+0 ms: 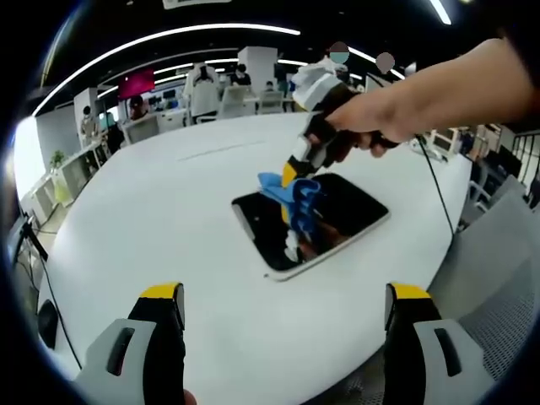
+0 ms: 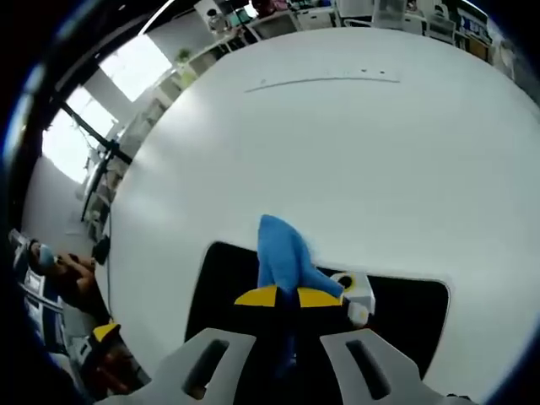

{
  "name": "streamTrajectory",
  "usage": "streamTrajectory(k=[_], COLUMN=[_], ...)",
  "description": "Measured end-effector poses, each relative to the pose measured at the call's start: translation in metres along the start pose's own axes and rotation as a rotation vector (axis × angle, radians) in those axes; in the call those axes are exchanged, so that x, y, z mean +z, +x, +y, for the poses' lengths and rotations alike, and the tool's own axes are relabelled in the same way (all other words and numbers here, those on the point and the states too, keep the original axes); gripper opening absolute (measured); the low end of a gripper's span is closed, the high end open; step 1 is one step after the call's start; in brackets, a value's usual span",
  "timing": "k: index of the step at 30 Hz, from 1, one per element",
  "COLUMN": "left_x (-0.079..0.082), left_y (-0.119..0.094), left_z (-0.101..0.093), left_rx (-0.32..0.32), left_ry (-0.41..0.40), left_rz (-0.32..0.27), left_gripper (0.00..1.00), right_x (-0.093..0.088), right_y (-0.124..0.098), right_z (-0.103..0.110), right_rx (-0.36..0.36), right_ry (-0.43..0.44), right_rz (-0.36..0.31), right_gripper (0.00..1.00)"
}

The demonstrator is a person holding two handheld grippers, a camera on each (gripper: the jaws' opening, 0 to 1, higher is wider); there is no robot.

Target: Wipe the mirror surface with the cleaning cloth until all visible marks leave the cleaned area.

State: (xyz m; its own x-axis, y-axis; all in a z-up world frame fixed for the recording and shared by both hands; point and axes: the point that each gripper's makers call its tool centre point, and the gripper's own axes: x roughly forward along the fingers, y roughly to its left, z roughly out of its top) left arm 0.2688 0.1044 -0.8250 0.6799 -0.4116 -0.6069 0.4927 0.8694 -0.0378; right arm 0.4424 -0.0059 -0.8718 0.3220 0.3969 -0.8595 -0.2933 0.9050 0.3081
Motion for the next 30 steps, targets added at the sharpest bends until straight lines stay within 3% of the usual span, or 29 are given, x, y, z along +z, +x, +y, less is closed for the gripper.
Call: streamTrajectory(k=[11,30], left_x=[-0.001,-0.003], left_y=[0.000,0.001], left_z=[0.000,0.000], left_rx=[0.002,0.003], left_ry=[0.010,0.011], left_rz=[0.011,0.017], left_gripper=[0.99,0.99], right_x=[-0.004,-0.007], right_y=[-0.008,-0.018], right_z=[-0.003,-0.027], right_rx=[-0.004,-0.015], right_ry=[-0.013,0.004], right_rz=[-0.002,0.007], right_gripper=[0.01,0.01])
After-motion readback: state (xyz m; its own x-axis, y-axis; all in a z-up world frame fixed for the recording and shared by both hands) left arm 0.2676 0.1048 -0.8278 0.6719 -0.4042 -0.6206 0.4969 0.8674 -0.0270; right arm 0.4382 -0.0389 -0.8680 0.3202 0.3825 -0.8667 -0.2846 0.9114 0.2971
